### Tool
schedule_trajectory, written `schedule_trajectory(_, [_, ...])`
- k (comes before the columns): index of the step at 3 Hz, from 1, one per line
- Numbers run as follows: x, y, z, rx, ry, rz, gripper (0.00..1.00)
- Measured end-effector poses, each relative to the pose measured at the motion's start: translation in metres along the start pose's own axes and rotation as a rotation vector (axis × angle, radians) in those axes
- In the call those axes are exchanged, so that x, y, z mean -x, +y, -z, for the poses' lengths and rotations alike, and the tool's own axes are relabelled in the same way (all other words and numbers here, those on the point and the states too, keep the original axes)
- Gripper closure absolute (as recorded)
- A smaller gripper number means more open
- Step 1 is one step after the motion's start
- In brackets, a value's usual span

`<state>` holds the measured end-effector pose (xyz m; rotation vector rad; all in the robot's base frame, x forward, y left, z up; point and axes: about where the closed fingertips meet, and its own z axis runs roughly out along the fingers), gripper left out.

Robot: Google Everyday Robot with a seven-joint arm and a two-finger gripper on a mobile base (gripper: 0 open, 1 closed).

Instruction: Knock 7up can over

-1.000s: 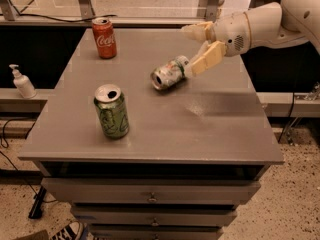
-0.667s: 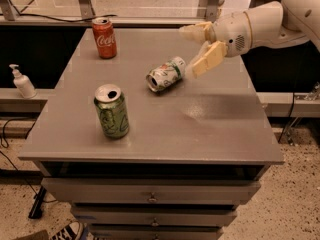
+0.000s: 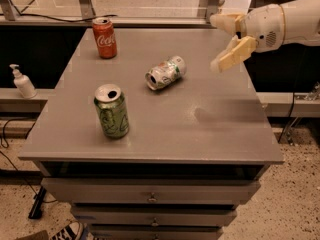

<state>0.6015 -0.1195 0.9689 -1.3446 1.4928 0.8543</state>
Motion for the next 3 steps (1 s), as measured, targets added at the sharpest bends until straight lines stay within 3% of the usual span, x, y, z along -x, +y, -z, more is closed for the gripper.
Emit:
schedule_trajectory(1, [-0.002,-0.017,0.069,-0.153,0.019,0.044,0.00])
schedule_trajectory(2, [0.002,-0.023,0.131,-0.297,0.052,0.038,0.00])
schedule_trajectory(3, [0.002,-0.024,0.136,-0.308,0.054,0.038,0.00])
